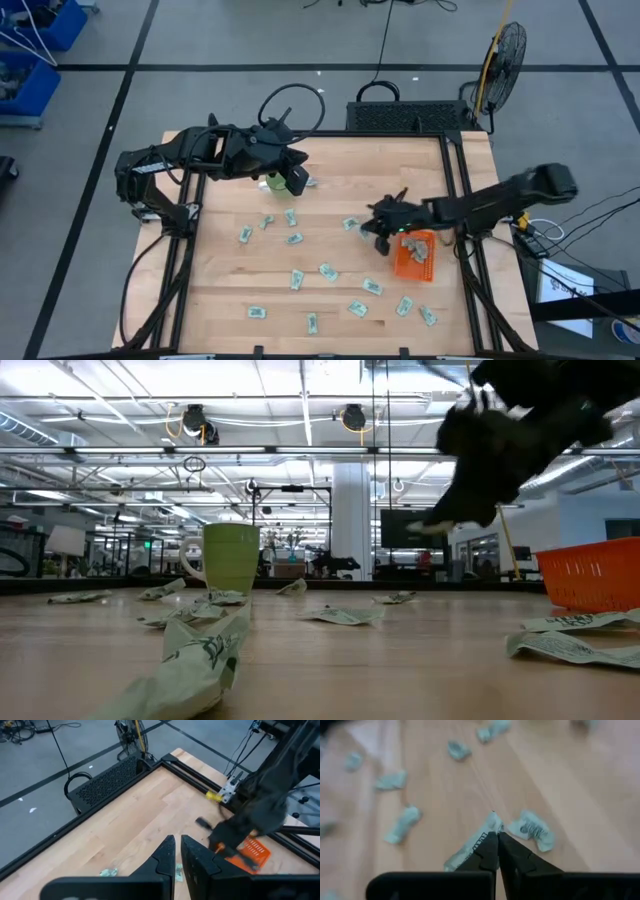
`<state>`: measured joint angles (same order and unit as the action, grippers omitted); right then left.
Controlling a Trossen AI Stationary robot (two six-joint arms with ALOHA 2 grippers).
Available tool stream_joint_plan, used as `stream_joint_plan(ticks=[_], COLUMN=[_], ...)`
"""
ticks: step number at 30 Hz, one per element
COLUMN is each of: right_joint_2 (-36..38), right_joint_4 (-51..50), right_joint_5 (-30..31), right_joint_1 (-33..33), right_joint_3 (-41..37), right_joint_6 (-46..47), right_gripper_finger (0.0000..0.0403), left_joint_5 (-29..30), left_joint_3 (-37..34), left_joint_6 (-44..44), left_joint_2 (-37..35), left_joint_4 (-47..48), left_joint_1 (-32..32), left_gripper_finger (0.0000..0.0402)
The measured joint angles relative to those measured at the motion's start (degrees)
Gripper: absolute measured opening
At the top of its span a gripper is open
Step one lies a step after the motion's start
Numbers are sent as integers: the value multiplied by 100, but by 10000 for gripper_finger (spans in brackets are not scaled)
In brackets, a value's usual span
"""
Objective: Pick and place Stevia / Truvia into bins
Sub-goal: Put the stevia packet into the orange basket
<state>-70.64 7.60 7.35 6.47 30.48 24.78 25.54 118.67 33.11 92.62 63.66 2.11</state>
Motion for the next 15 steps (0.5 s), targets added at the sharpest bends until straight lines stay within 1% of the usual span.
stream_joint_plan(ticks=[4,6,8,9,11,13,15], right_joint_2=[1361,1963,2412,2591,2854,2959,2963], right_joint_4=[-1191,-2189,-3355,-3882,-4628,-5101,-5248], right_joint_5=[-48,2,-11,-12,-16,-145,-178], right_joint_1=[22,118,260,325,473,635,766], right_joint_3=[-5,2,-2,-9,-9,-9,-16], right_joint_6=[123,329,477,596,931,1244,1346], right_gripper_finger=[1,1,1,1,1,0,0], left_joint_5=[-2,-2,-2,-2,-2,-4,-4], left_joint_3=[0,0,0,0,0,0,0], left_joint_6=[1,15,60,69,84,120,156], left_joint_2=[0,0,0,0,0,0,0], left_joint_4=[0,0,0,-2,-4,-4,-4], left_joint_1=[0,0,0,0,0,0,1], left_gripper_finger=[37,37,37,37,37,37,37])
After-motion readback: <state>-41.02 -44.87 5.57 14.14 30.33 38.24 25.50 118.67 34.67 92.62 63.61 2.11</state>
